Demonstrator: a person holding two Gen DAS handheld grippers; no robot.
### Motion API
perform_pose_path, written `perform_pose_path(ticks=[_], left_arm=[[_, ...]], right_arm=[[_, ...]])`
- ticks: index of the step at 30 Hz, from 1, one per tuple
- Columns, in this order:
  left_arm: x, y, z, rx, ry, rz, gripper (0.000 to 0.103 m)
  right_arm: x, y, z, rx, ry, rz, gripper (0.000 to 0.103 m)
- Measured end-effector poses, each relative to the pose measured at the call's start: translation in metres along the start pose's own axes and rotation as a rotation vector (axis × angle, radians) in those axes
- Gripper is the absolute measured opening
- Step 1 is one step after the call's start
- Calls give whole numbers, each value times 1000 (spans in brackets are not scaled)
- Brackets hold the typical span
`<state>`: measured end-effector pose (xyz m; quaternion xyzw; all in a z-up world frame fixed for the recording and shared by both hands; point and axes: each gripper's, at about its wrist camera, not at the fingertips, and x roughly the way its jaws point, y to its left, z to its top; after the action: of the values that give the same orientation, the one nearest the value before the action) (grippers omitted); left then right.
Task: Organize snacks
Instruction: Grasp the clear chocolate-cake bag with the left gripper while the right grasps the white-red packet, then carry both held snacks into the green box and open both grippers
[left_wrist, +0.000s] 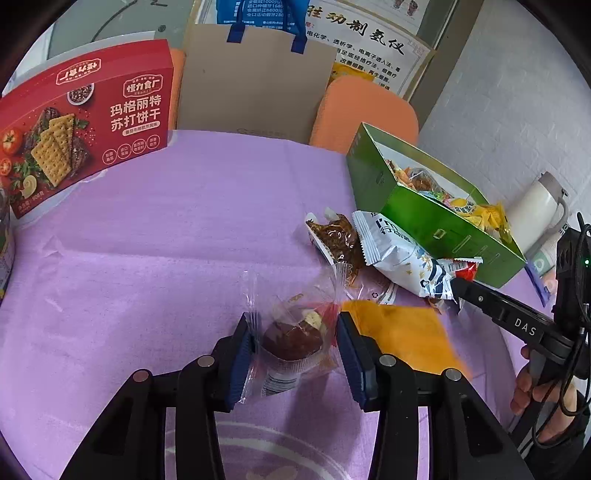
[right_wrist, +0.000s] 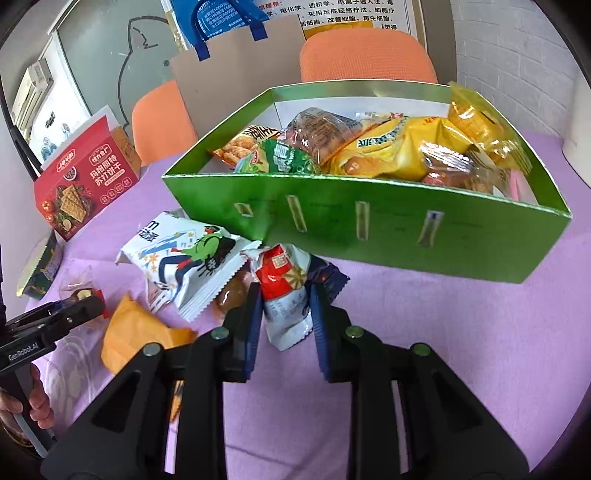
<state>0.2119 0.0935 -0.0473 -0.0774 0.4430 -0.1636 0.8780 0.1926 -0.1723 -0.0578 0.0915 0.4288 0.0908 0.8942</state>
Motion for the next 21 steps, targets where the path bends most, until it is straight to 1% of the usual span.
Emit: perform_pose_path(ticks=[4, 11, 15, 21], left_arm=[[-11, -5, -7, 6, 2, -2, 41], [-40, -22, -11, 19, -32, -11, 40], [-58, -40, -6, 47, -59, -21, 40], [-76, -83, 7, 108, -104, -53, 40]], right_arm=[[-16, -1, -5, 3, -19, 12, 27], [-53, -4, -13, 27, -87, 62, 27], [-74, -7, -14, 39, -137, 78, 27], [-106, -19, -8, 57, -218, 95, 27]])
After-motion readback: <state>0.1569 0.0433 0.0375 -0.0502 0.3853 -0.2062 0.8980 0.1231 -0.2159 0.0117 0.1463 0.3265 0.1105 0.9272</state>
